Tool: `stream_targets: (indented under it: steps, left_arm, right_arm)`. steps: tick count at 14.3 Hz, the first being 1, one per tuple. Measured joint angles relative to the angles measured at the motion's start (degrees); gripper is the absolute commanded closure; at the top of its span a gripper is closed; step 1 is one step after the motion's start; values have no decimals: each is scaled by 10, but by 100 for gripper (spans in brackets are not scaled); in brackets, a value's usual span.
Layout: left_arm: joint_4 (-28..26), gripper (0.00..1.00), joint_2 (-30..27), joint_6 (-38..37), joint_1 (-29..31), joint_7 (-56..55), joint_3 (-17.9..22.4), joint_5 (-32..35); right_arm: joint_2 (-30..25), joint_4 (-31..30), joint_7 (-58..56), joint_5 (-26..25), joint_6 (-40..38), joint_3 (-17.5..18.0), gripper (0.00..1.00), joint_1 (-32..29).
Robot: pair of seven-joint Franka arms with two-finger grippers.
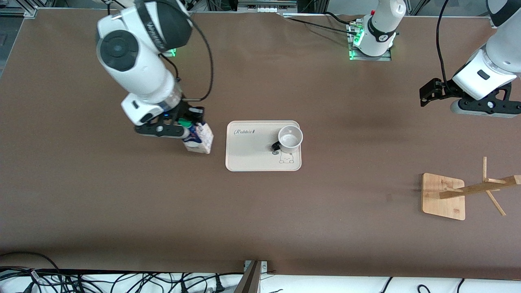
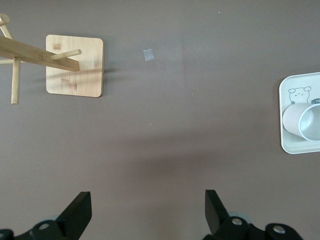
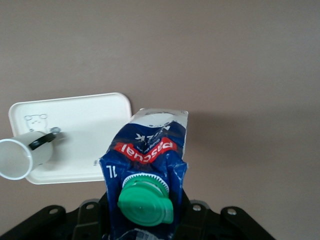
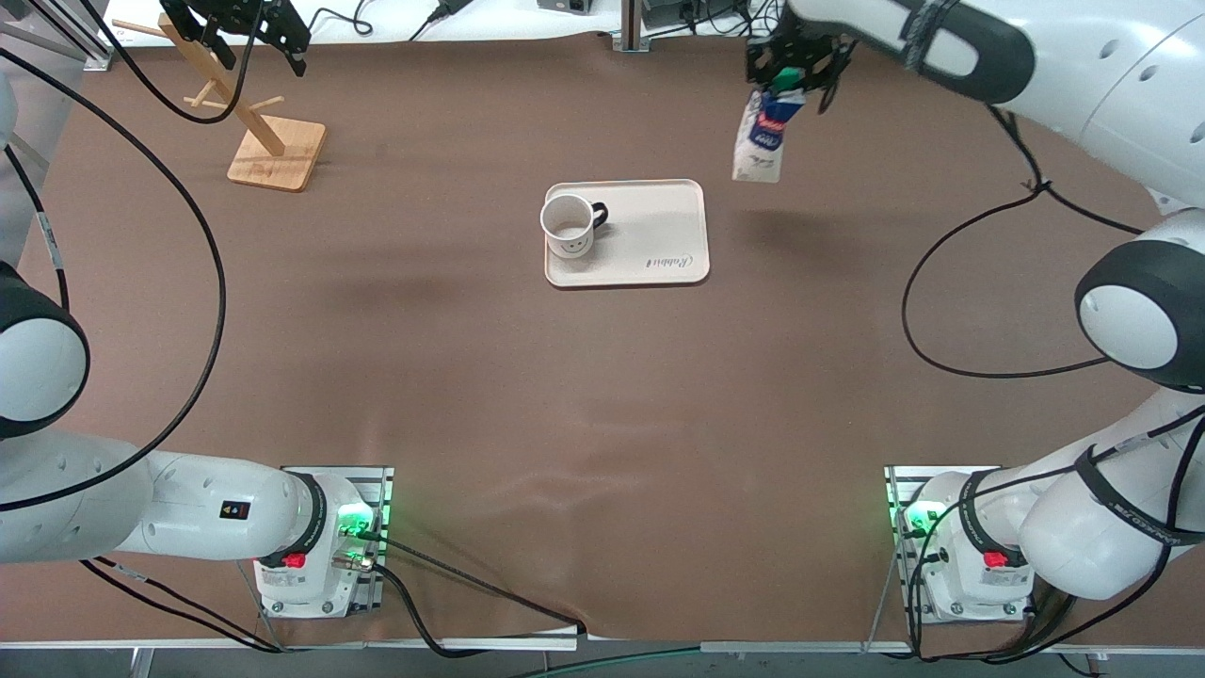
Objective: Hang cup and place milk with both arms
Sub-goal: 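Lift the milk carton off the tray with the right gripper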
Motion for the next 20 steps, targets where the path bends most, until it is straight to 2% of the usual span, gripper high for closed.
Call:
stream_targets:
  steps: [3, 8, 10, 13, 16, 20]
  left_arm:
    - [0, 0, 0, 0, 0, 0, 0, 0]
    - [0, 0, 0, 0, 0, 0, 0, 0]
    - [1, 0, 0, 0, 0, 0, 0, 0]
    - [1, 0, 0, -1, 0, 0, 0, 0]
    - [1, 0, 0, -5, 0, 0, 0, 0]
    - [1, 0, 0, -7, 0, 0, 0, 0]
  right_arm:
    - [-13, 0, -72, 0, -20, -51, 54, -1]
    - [-13, -7, -184, 0, -53, -109, 54, -1]
    - [-12, -10, -236, 0, -69, -143, 54, -2]
    - [-12, -14, -311, 1, -96, -187, 54, -20]
    - [-9, -29, -329, 1, -100, -193, 54, -53]
    - [15, -57, -329, 2, -68, -192, 54, -56]
